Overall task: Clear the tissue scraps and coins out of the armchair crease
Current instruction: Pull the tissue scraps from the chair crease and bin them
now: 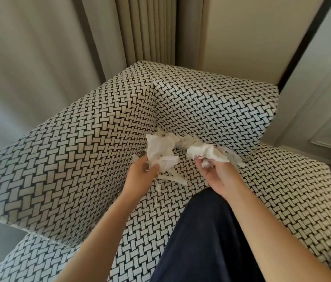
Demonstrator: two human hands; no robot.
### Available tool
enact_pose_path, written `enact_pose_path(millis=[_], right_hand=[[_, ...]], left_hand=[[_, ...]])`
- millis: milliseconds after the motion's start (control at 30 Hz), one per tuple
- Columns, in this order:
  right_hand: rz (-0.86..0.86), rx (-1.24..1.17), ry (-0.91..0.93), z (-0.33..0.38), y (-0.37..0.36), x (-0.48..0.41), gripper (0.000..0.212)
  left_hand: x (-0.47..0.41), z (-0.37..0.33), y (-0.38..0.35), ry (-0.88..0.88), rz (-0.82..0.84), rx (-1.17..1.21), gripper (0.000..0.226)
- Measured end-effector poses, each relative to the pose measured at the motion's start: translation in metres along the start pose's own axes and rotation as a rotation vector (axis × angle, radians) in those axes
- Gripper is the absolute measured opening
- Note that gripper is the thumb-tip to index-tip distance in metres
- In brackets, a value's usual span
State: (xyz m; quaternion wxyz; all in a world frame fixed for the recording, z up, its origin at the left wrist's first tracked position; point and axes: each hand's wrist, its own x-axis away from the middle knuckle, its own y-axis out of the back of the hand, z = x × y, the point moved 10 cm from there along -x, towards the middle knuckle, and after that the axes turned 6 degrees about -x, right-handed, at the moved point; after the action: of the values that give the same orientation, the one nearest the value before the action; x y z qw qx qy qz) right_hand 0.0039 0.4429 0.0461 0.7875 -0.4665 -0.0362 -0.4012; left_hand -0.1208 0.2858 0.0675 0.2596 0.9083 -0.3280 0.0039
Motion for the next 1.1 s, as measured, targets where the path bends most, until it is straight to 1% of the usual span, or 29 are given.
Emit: enact_pose_path(millis=[67, 133, 200, 267, 367, 400, 467, 533, 600, 733, 767, 833, 867, 933, 1000, 1100], right_hand=[[-0.029, -0.003, 0.009, 0.016, 0.011, 0.005, 0.02], [-0.086, -0.03, 0.035, 0.043, 0.036, 0.014, 0.023], [-0.151, -0.079, 0.064, 0.07, 0.067, 0.025, 0.03], [-0.219, -0.123, 0.094, 0.096, 0.099, 0.039, 0.035], [-0.3, -0.151, 0.147, 0.129, 0.146, 0.06, 0.036], [-0.341, -0.172, 0.183, 0.145, 0.17, 0.074, 0.035], [-0.376, -0.178, 0.217, 0.154, 0.189, 0.084, 0.028], [-0.413, -0.162, 0.272, 0.173, 0.223, 0.1, 0.028], [-0.447, -0.142, 0.301, 0.188, 0.257, 0.114, 0.037], [-0.528, -0.17, 0.328, 0.203, 0.314, 0.138, 0.05], [-0.551, -0.201, 0.334, 0.205, 0.327, 0.143, 0.047], [-0.6, -0.252, 0.33, 0.206, 0.351, 0.153, 0.033], [-0.63, -0.279, 0.33, 0.207, 0.362, 0.158, 0.03], [-0.678, -0.347, 0.329, 0.207, 0.38, 0.164, 0.032], [-0.713, -0.449, 0.335, 0.205, 0.398, 0.165, 0.036], [-0.772, -0.585, 0.338, 0.198, 0.426, 0.164, 0.037]], left_hand=[[-0.003, -0.009, -0.005, 0.014, 0.022, 0.063, 0.021], [-0.006, -0.026, -0.026, 0.01, 0.065, 0.105, 0.017], [-0.008, -0.045, -0.052, -0.003, 0.108, 0.136, 0.01], [-0.007, -0.063, -0.083, -0.005, 0.16, 0.155, 0.009], [-0.001, -0.083, -0.139, 0.008, 0.279, 0.165, 0.008], [0.006, -0.093, -0.17, 0.008, 0.341, 0.149, 0.007], [0.01, -0.097, -0.195, 0.004, 0.388, 0.081, 0.006], [0.02, -0.109, -0.242, -0.008, 0.471, 0.02, 0.012], [0.033, -0.115, -0.29, 0.021, 0.565, 0.011, 0.023], [0.065, -0.123, -0.371, 0.035, 0.725, -0.06, 0.036], [0.073, -0.123, -0.389, 0.056, 0.752, -0.07, 0.039], [0.089, -0.124, -0.42, 0.094, 0.816, -0.082, 0.042], [0.098, -0.126, -0.434, 0.098, 0.855, -0.094, 0.043], [0.112, -0.129, -0.454, 0.09, 0.929, -0.122, 0.046], [0.122, -0.135, -0.467, 0.054, 0.962, -0.132, 0.046], [0.122, -0.142, -0.475, 0.011, 0.906, -0.12, 0.044]])
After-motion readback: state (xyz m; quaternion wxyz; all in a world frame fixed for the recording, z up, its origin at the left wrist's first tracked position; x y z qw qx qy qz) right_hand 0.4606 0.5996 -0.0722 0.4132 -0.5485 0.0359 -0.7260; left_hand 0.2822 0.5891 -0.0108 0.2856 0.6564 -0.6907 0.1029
